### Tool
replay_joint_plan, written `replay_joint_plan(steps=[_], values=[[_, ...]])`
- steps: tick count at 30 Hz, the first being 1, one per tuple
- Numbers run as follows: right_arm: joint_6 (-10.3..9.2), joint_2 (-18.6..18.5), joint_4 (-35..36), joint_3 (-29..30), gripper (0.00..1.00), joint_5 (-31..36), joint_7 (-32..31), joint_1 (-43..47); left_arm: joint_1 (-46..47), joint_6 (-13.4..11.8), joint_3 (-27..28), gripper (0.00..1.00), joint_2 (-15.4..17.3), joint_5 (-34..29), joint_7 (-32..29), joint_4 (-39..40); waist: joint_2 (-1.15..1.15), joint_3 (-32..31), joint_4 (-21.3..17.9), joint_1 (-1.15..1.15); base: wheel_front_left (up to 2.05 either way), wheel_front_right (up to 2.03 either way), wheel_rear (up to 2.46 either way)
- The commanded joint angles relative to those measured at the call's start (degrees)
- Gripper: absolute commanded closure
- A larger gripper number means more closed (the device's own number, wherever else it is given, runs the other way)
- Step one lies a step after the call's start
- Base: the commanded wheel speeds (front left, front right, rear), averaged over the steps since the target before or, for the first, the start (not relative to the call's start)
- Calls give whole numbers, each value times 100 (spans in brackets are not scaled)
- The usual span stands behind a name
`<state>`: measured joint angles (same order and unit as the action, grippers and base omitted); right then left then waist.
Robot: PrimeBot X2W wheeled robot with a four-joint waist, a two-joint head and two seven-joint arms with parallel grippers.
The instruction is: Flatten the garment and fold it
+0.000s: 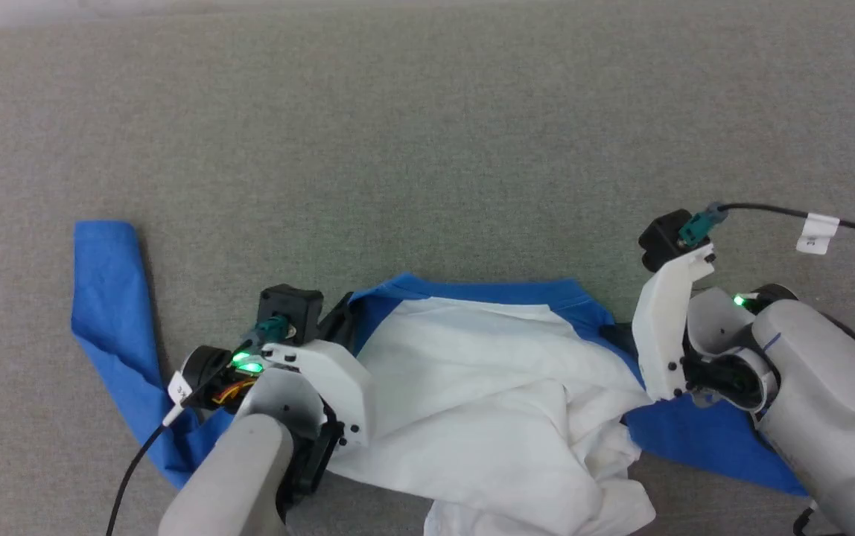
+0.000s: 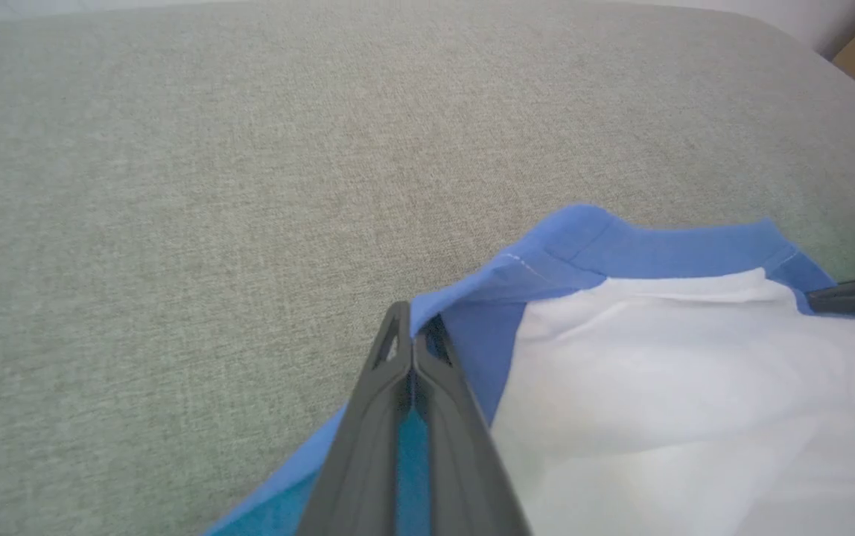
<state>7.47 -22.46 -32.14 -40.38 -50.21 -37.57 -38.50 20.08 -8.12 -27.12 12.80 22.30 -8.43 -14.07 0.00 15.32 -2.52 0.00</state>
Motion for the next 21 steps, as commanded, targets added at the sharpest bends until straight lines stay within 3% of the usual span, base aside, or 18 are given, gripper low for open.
replay_joint_plan(steps=[1, 7, 13, 21], values=[[2, 48, -77, -246, 100, 42, 73, 283, 35, -2, 48, 100, 11, 63, 67, -46, 0, -144, -47, 0, 0, 0, 0], [2, -132, 24, -179, 100, 277, 1185, -46, 322, 49, 249, 100, 149, 143, 211, -121, 0, -596, -178, 0, 0, 0, 0], [2, -140, -265, 411, 100, 744, 2094, -643, 1159, 308, 435, 100, 303, 244, 187, -416, 0, -912, -326, 0, 0, 0, 0], [2, 94, -487, 1165, 100, 1564, 2561, -2029, 3225, 552, 621, 100, 428, 97, 255, -1480, 0, -470, -617, 0, 0, 0, 0]])
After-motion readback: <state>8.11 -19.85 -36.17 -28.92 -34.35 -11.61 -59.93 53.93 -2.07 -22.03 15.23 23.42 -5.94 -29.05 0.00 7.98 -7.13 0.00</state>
